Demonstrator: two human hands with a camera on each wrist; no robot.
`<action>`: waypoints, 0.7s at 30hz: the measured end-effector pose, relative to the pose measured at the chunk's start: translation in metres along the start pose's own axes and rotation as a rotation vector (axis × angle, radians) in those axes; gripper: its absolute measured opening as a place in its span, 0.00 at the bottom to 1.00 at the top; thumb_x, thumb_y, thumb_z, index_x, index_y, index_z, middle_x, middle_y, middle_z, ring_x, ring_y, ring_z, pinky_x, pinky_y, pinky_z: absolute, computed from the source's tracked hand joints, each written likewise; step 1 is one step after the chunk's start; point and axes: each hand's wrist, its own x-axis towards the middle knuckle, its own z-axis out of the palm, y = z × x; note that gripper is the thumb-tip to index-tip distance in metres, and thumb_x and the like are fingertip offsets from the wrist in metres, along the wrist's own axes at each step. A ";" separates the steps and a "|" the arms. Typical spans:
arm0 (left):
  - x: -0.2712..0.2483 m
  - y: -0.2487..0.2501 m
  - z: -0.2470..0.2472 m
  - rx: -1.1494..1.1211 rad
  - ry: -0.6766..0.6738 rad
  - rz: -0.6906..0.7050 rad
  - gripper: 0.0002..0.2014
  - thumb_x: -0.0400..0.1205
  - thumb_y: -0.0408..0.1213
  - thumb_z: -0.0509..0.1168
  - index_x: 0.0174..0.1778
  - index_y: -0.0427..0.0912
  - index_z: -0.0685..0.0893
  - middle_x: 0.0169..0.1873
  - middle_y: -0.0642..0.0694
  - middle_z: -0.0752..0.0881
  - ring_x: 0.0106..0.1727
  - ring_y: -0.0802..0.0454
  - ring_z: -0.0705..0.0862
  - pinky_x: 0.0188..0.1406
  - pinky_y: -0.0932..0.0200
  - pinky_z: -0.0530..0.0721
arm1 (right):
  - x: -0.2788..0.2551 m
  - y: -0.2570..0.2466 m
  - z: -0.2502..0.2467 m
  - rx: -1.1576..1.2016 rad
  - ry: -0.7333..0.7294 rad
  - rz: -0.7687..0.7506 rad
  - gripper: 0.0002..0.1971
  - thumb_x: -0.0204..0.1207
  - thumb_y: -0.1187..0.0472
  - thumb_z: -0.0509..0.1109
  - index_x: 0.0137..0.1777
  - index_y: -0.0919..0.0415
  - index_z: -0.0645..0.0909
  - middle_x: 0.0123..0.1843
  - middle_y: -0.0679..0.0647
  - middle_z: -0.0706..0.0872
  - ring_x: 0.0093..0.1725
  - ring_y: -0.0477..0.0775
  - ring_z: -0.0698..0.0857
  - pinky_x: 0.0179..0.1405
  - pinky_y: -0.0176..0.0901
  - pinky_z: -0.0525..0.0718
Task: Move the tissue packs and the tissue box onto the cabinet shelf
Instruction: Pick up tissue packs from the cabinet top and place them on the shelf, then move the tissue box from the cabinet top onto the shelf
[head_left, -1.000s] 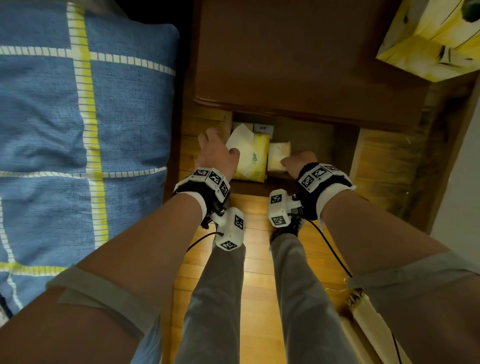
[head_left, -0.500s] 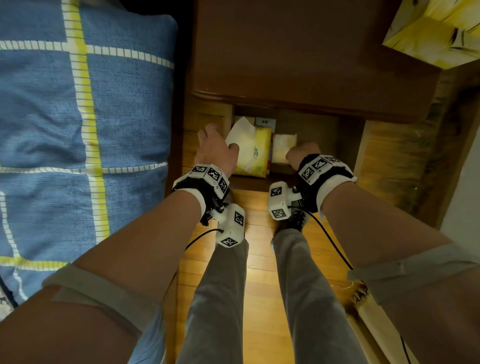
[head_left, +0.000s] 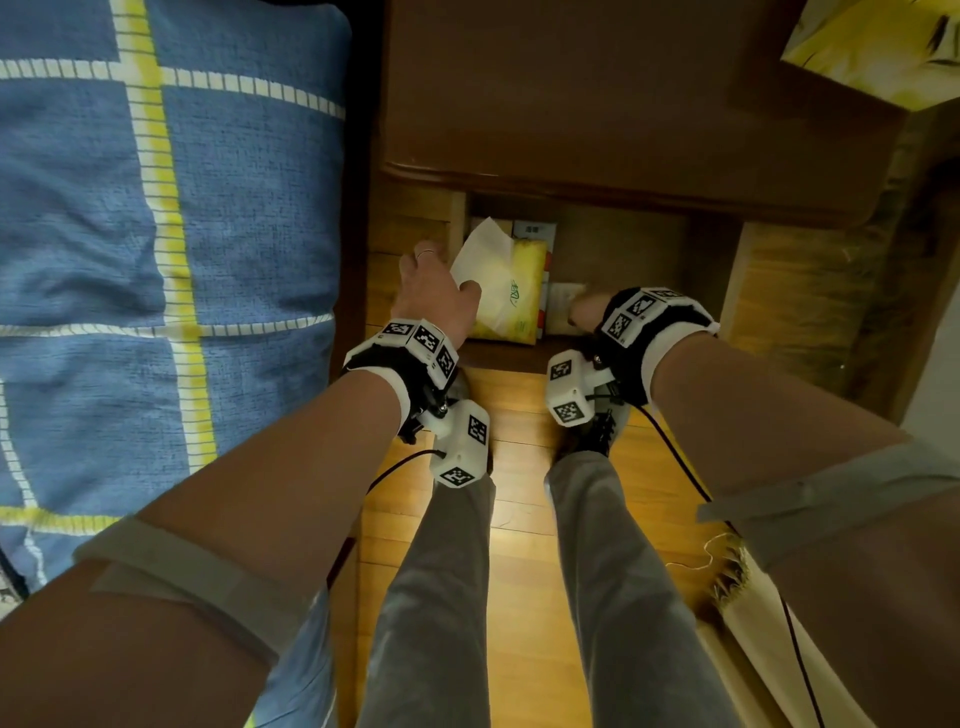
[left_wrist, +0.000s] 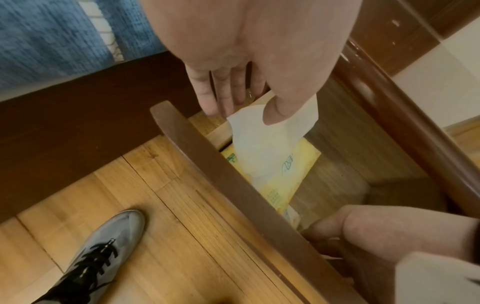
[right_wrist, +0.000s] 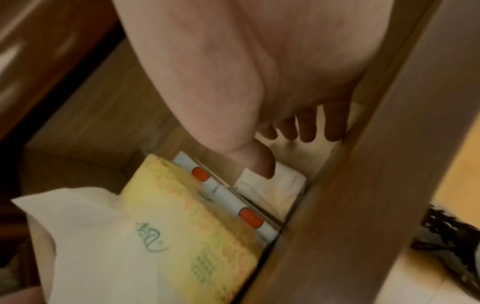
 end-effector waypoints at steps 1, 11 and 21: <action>-0.001 0.000 0.000 -0.002 0.003 0.004 0.29 0.80 0.39 0.66 0.77 0.40 0.67 0.73 0.39 0.72 0.67 0.37 0.80 0.52 0.49 0.76 | 0.008 0.001 0.001 0.071 -0.037 0.015 0.21 0.78 0.50 0.67 0.69 0.56 0.76 0.73 0.60 0.79 0.65 0.63 0.82 0.65 0.58 0.82; 0.002 0.006 -0.001 -0.023 0.006 0.010 0.28 0.81 0.40 0.66 0.76 0.41 0.67 0.73 0.40 0.72 0.66 0.38 0.80 0.52 0.50 0.77 | 0.006 -0.001 -0.013 0.485 -0.133 0.053 0.18 0.79 0.66 0.69 0.68 0.63 0.76 0.62 0.63 0.83 0.56 0.62 0.83 0.62 0.50 0.80; -0.026 0.033 -0.024 0.043 0.010 -0.004 0.22 0.82 0.42 0.63 0.72 0.43 0.73 0.70 0.40 0.77 0.66 0.39 0.81 0.52 0.51 0.76 | -0.062 0.002 -0.045 0.667 0.047 0.104 0.18 0.86 0.65 0.58 0.73 0.68 0.75 0.66 0.62 0.80 0.73 0.61 0.78 0.65 0.43 0.79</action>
